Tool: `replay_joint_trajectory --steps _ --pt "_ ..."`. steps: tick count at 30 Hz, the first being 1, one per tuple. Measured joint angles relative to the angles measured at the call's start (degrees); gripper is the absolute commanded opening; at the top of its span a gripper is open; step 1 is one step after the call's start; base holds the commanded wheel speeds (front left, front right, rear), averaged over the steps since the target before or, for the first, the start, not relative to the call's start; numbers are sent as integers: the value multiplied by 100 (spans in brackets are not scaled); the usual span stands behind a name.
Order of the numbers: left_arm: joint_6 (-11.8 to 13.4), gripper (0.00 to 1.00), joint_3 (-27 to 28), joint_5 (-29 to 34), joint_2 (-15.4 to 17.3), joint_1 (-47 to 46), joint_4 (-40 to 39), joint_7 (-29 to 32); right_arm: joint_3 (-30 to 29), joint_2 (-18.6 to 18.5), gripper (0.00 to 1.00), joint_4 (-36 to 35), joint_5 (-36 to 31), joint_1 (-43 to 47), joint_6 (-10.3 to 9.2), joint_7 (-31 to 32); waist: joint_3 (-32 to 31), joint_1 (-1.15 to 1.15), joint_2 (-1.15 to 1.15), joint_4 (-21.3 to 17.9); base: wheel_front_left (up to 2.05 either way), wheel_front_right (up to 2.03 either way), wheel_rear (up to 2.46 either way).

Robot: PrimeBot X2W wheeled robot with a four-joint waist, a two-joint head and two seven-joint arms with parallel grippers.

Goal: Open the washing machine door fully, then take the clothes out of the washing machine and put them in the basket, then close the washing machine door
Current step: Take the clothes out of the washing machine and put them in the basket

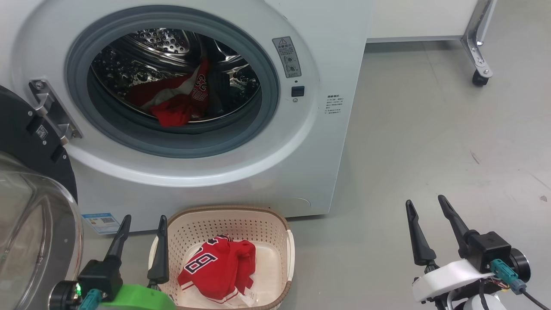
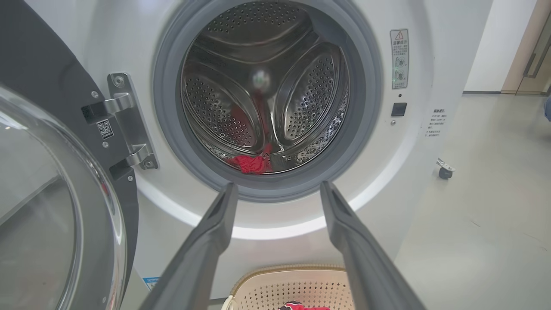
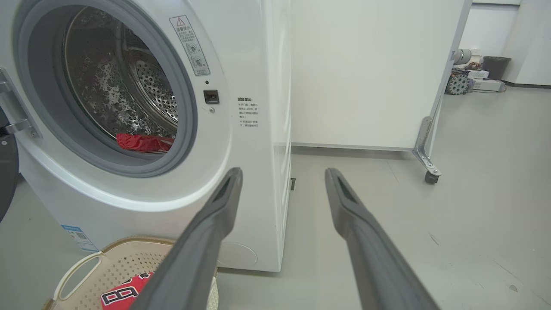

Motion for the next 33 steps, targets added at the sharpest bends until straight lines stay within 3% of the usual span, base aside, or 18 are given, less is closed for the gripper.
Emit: replay_joint_trajectory --steps 22,33 --pt "107 100 -46 -4 1 226 -436 209 42 -3 100 -182 0 44 -2 100 48 0 0 -3 0 0 0" --pt "105 100 -129 -209 -2 146 -400 464 132 -21 100 -471 -19 24 -1 194 431 0 0 -69 0 0 0"
